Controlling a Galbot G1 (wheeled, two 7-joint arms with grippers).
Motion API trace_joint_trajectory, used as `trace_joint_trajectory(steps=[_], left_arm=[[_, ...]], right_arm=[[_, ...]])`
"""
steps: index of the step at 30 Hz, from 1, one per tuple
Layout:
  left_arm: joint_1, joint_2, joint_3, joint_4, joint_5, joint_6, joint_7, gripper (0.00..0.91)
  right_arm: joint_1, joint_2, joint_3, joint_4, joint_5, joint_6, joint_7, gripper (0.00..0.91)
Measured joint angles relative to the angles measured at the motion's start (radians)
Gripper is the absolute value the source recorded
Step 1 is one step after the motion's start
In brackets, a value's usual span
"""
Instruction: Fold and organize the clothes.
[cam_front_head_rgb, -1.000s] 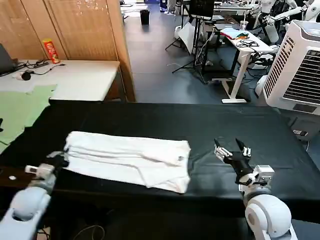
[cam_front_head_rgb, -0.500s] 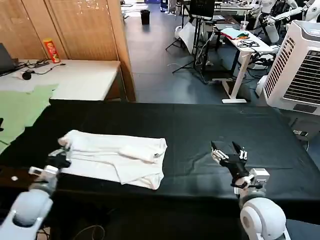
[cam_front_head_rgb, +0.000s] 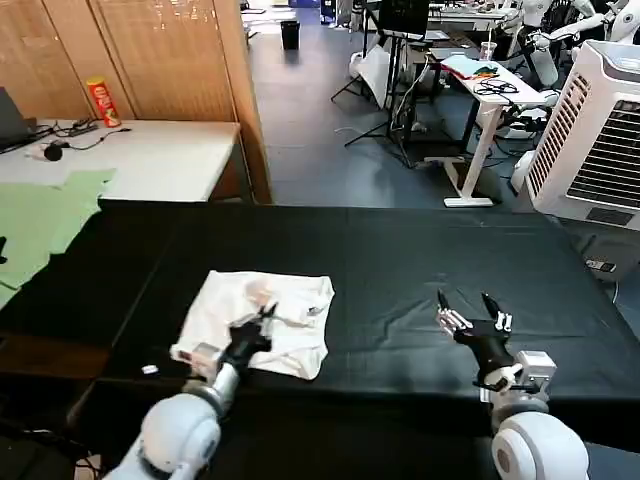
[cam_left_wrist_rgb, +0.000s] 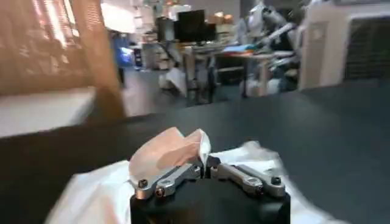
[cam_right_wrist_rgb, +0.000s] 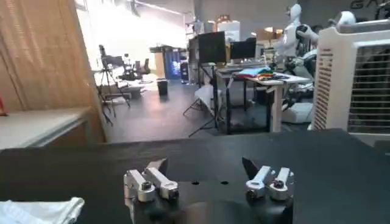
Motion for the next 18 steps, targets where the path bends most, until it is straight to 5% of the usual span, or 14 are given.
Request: trace_joint_trajectory(steps=[6, 7, 8, 18], left_arm=[[-0.008, -0.02, 0.034, 0.019, 0.022, -0.012, 0.002, 0.0], [-0.006, -0.021, 0.036, 0.022, 0.023, -0.014, 0.002, 0.731], [-0.004, -0.024, 0.038, 0.024, 0.023, -0.016, 0.002, 0.878], [0.002, -0.109, 0.087, 0.062, 0.027, -0.035, 0.007, 0.878]], right_arm=[[-0.003, 0.009, -0.005, 0.0, -0.011, 0.001, -0.004, 0.878], [-0.002, 0.009, -0.007, 0.0, -0.012, 0.001, -0.004, 0.878], [-0.001, 0.009, -0.008, -0.002, -0.013, 0.001, -0.005, 0.878], [0.025, 0.007, -0.041, -0.041, -0.024, 0.014, -0.029, 0.878]])
